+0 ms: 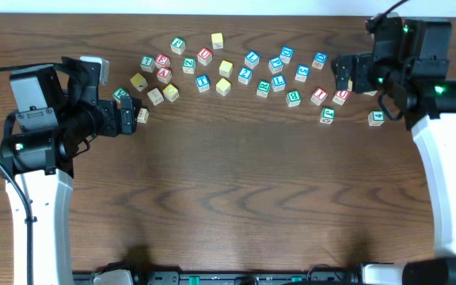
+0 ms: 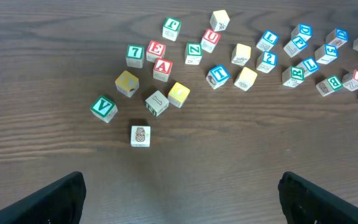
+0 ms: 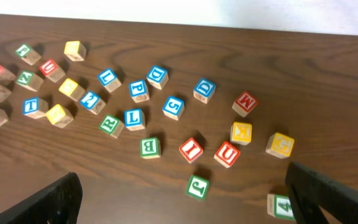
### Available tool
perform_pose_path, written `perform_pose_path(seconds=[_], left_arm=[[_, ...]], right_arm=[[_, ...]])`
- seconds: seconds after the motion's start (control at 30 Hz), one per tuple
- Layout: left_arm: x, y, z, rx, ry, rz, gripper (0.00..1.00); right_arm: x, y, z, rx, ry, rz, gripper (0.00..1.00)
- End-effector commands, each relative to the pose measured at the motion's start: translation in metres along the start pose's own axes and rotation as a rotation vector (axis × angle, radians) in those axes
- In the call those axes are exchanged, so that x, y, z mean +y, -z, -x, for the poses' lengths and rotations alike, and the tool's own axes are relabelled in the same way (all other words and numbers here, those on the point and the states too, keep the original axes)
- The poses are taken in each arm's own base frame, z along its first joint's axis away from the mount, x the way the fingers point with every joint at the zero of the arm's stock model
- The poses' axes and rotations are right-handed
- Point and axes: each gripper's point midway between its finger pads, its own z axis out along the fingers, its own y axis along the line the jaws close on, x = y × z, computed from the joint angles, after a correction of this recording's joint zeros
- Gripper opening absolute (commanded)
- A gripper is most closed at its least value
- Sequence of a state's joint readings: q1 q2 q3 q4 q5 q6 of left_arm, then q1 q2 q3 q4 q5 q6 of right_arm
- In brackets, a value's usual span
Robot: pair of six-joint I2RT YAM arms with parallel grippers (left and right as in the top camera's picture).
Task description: Spell out AI2
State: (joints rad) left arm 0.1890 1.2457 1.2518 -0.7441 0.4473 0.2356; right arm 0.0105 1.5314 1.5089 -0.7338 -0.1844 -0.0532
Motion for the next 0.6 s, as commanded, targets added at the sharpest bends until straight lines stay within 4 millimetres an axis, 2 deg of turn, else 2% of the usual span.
perform_pose_path(seconds=[0.0,0.57], left_arm=[[-0.0025,0.005,0.0107,-0.029,-0.005,-0.01,0.98],[-0.0025,0.005,0.0105,-0.029,-0.004,-0.01,0.98]], right_arm=[[-0.0013,-0.0048,0.0121,-0.027,0.018,0.006,0.99],[-0.0015,-0.0065,0.016,-0.042,0.04,0.005,0.99]])
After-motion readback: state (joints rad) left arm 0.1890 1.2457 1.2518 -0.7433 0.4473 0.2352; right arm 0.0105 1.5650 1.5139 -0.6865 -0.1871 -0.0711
